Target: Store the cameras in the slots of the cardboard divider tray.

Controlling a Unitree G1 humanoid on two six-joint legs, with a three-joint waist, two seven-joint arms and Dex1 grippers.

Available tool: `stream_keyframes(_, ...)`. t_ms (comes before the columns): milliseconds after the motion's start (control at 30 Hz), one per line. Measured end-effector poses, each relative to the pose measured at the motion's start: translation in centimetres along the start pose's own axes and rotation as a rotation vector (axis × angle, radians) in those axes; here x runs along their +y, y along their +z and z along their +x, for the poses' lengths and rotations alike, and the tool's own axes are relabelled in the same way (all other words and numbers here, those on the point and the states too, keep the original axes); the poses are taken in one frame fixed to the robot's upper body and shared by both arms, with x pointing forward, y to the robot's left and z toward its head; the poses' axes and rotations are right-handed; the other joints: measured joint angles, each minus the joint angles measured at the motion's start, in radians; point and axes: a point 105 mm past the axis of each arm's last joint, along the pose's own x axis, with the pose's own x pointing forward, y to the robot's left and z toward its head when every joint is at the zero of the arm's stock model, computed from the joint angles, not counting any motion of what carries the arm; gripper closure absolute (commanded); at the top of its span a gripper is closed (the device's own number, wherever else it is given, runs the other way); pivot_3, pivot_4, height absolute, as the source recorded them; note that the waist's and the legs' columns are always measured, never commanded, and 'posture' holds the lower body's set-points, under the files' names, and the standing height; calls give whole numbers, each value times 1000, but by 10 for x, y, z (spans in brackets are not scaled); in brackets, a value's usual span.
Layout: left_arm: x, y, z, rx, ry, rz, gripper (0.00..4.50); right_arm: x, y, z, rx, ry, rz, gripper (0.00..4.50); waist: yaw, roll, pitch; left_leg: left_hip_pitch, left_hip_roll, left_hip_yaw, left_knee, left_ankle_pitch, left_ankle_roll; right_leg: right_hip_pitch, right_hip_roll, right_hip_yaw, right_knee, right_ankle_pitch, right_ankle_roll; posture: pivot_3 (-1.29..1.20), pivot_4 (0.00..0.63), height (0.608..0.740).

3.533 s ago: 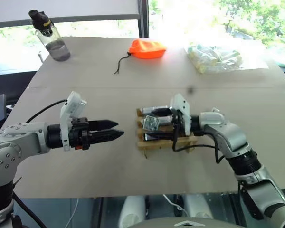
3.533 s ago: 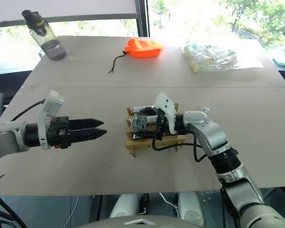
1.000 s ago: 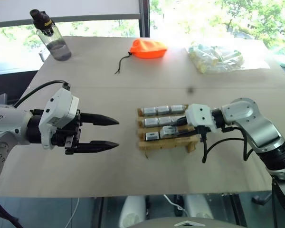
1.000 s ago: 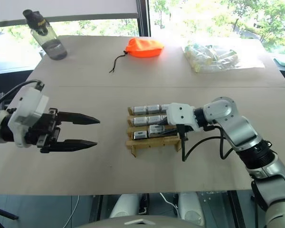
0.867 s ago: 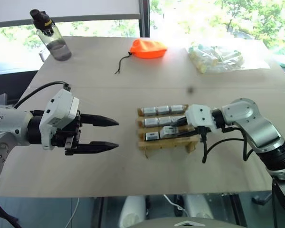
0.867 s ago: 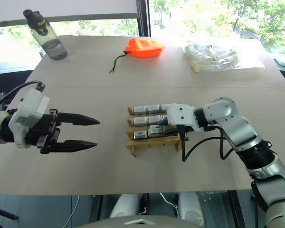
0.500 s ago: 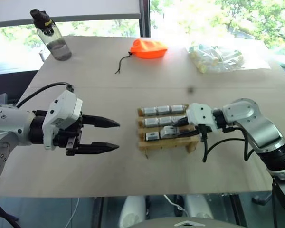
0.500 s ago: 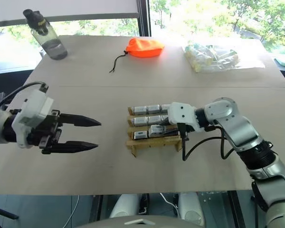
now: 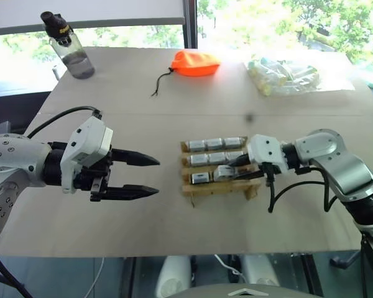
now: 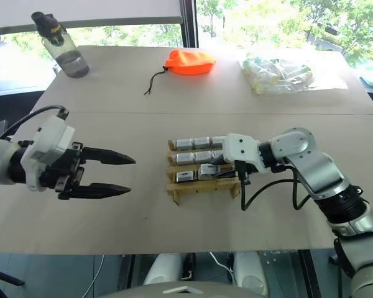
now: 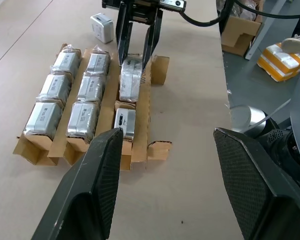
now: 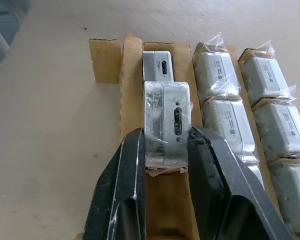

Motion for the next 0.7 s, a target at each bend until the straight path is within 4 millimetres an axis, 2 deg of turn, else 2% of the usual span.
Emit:
stream_keyframes(667, 1, 0, 0, 10, 8, 9, 1533, 3, -12, 16, 133, 18, -14, 3790, 17, 0, 0, 0, 0, 0, 0, 0, 0, 0, 0, 0, 0, 0, 0, 0, 150, 726)
stream_keyframes(700, 2, 0, -1, 13, 11, 10, 1533, 3, -12, 18, 135, 15, -16, 2814, 17, 0, 0, 0, 0, 0, 0, 0, 0, 0, 0, 0, 0, 0, 0, 0, 150, 726)
